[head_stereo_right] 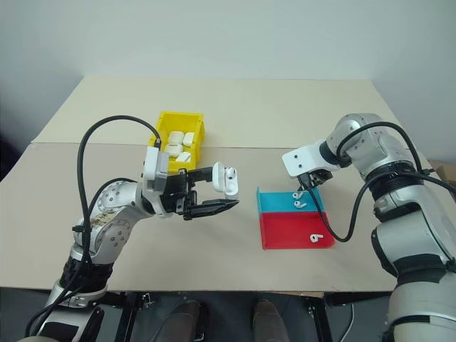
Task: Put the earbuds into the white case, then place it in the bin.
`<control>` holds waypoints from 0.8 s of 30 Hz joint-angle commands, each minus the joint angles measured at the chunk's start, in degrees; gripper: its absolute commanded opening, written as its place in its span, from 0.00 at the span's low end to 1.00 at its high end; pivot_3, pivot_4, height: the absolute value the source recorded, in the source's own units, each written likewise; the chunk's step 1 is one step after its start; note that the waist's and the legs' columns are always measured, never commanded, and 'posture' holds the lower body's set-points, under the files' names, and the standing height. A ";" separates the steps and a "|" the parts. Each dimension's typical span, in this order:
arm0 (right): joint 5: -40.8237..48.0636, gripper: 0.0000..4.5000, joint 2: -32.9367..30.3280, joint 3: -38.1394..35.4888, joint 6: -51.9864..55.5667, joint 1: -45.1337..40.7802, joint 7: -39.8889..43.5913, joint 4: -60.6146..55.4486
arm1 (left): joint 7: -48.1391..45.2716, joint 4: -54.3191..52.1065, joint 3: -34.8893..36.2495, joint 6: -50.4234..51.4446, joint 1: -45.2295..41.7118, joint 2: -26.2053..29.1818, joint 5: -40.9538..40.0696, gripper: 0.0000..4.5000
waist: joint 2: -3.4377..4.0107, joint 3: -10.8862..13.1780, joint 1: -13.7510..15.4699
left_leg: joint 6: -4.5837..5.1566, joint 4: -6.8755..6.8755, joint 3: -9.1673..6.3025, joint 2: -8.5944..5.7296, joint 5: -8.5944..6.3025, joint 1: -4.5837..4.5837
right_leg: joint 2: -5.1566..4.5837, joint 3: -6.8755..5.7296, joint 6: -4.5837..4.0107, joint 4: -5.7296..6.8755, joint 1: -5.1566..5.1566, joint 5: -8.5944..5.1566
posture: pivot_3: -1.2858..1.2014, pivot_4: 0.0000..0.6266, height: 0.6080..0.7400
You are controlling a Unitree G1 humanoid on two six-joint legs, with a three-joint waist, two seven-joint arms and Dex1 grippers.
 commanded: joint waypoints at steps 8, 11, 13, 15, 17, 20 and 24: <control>-8.76 0.60 3.92 2.86 -15.43 -6.58 1.54 13.16 | 1.62 -4.57 1.46 -0.33 0.84 1.41 -0.78 0.61 | 0.02 0.00 -0.07 | -0.03 0.00 -0.25 0.00 0.02 0.06 | 0.00 0.01 -0.02 0.12 0.01 0.01 | 0.52 0.24 1.00; -11.58 0.60 4.97 3.58 -17.23 -6.93 -1.34 14.89 | 2.04 -4.95 1.76 -0.28 1.11 1.85 -0.80 0.61 | 0.02 0.01 -0.12 | -0.06 0.00 -0.30 -0.01 0.04 0.10 | 0.00 0.01 -0.03 0.16 0.01 0.01 | 0.52 0.24 1.00; -12.76 0.60 5.61 3.83 -17.86 -6.98 -2.96 15.77 | 2.42 -5.35 1.87 -0.18 1.32 2.01 -0.93 0.61 | 0.02 0.01 -0.19 | -0.07 0.00 -0.30 -0.01 0.04 0.13 | 0.00 0.01 -0.04 0.19 0.02 0.02 | 0.52 0.24 1.00; -13.53 0.60 6.35 3.68 -18.29 -6.83 -4.68 16.53 | 2.75 -5.93 2.00 -0.03 1.64 2.12 -1.27 0.61 | 0.02 0.01 -0.24 | -0.07 0.00 -0.31 0.00 0.04 0.16 | 0.01 0.01 -0.05 0.21 0.03 0.02 | 0.52 0.24 1.00; -14.43 0.60 7.08 3.49 -18.09 -6.72 -6.94 17.24 | 3.00 -6.27 2.02 0.00 1.85 2.18 -1.38 0.61 | 0.03 0.01 -0.43 | -0.07 -0.01 -0.31 0.00 0.04 0.16 | 0.01 0.02 -0.05 0.22 0.02 0.02 | 0.52 0.24 1.00; -15.48 0.60 7.56 3.70 -18.57 -6.94 -8.03 18.10 | 3.42 -6.39 1.98 -0.05 1.90 2.14 -1.28 0.61 | 0.03 0.01 -0.74 | -0.08 -0.01 -0.32 0.00 0.05 0.19 | 0.00 0.03 -0.05 0.24 0.03 0.02 | 0.52 0.24 1.00; -15.77 0.60 8.12 3.47 -19.24 -7.03 -7.78 18.71 | 3.09 -5.80 2.25 -0.47 1.46 2.56 -1.15 0.61 | 0.03 0.01 -1.04 | -0.08 -0.01 -0.34 -0.02 0.05 0.20 | 0.00 0.03 -0.05 0.23 0.05 0.02 | 0.52 0.24 1.00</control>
